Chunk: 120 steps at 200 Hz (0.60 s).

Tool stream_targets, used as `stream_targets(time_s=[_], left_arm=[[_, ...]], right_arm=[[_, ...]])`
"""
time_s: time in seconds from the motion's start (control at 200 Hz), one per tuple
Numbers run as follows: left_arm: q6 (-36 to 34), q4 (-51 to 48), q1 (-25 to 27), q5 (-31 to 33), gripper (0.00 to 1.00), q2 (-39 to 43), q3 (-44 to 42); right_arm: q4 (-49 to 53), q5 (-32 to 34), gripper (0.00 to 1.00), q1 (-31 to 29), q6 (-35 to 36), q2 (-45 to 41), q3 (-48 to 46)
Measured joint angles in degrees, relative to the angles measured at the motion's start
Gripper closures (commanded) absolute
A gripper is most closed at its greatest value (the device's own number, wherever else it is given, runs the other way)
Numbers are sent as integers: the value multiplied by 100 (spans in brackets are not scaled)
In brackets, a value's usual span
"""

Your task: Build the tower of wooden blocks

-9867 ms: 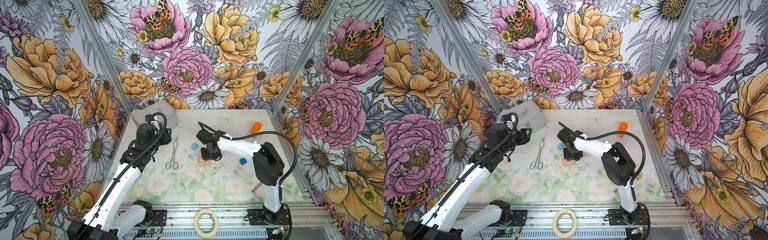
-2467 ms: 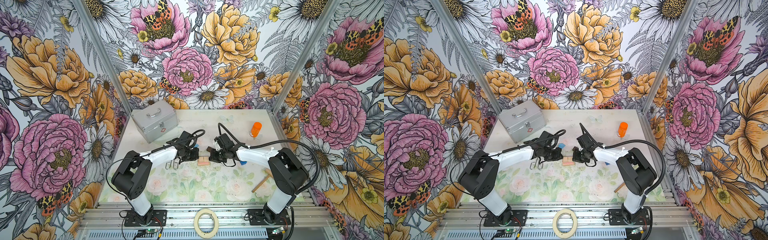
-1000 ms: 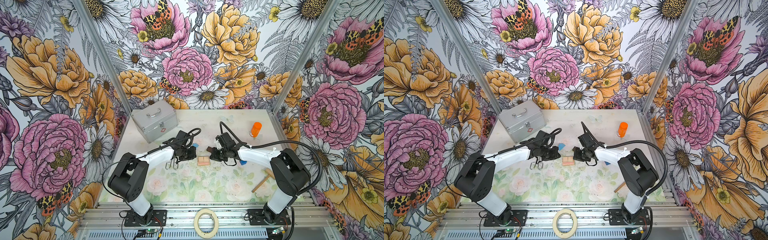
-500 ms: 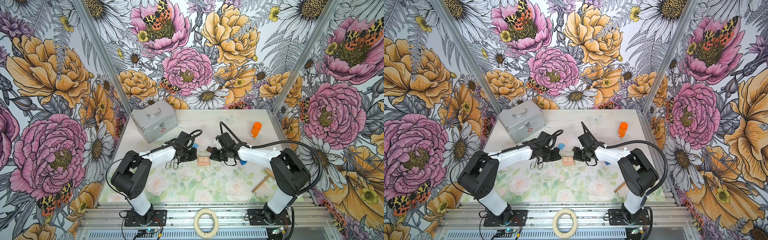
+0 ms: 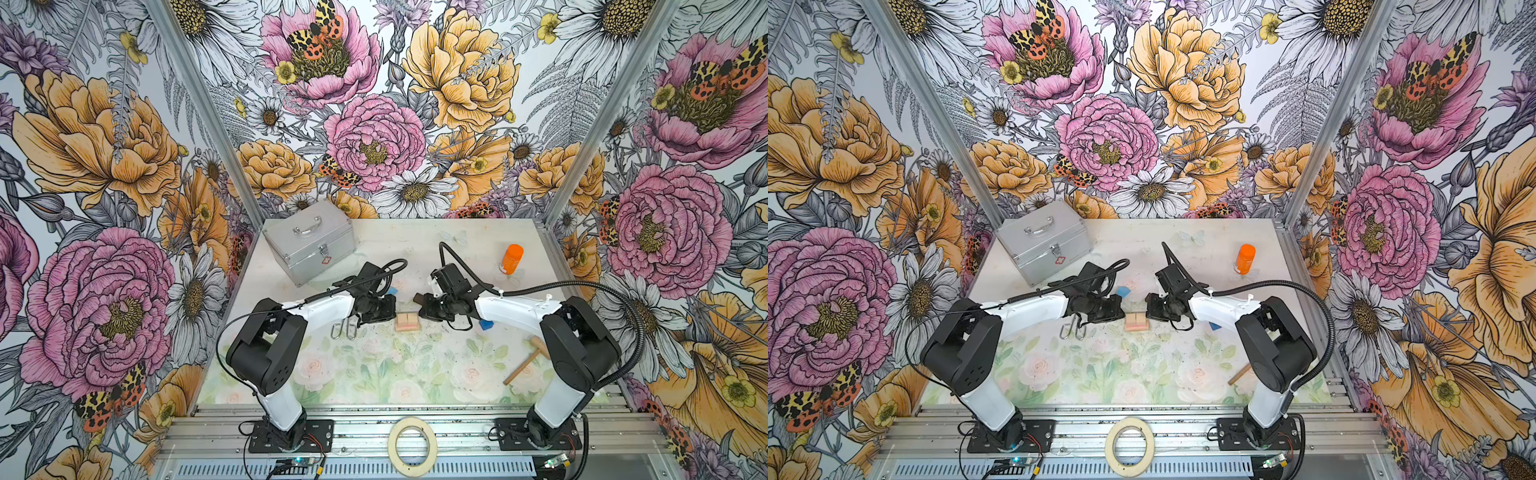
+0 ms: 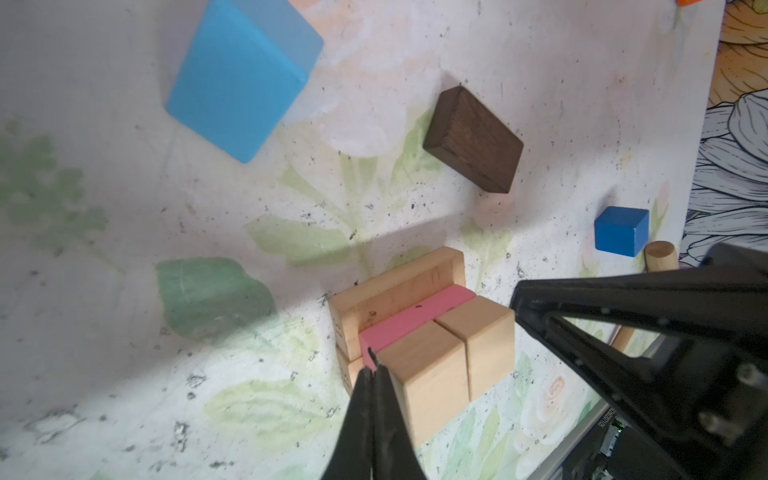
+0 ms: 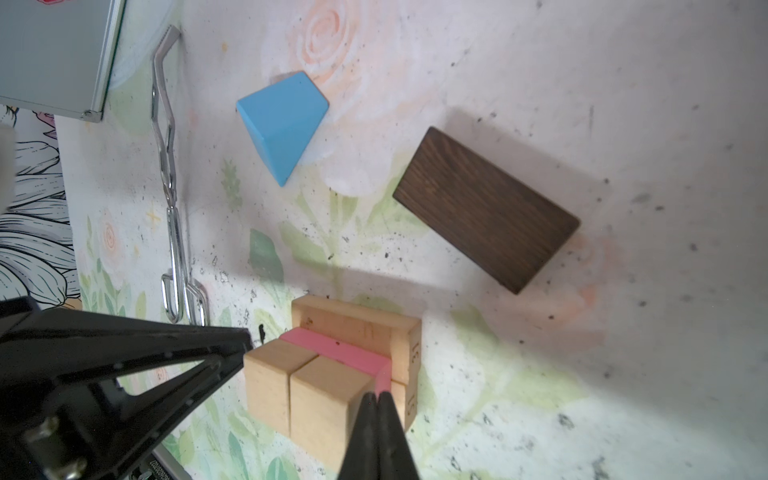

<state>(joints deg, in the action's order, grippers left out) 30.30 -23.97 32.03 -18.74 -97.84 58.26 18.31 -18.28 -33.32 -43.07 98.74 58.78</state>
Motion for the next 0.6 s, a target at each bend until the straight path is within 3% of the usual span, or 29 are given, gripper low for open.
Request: stream_targets(time_s=[0.6], left_arm=[[0, 2, 11, -9, 100, -26, 105]], right_arm=[[-17, -2, 100, -13, 0, 44, 44]])
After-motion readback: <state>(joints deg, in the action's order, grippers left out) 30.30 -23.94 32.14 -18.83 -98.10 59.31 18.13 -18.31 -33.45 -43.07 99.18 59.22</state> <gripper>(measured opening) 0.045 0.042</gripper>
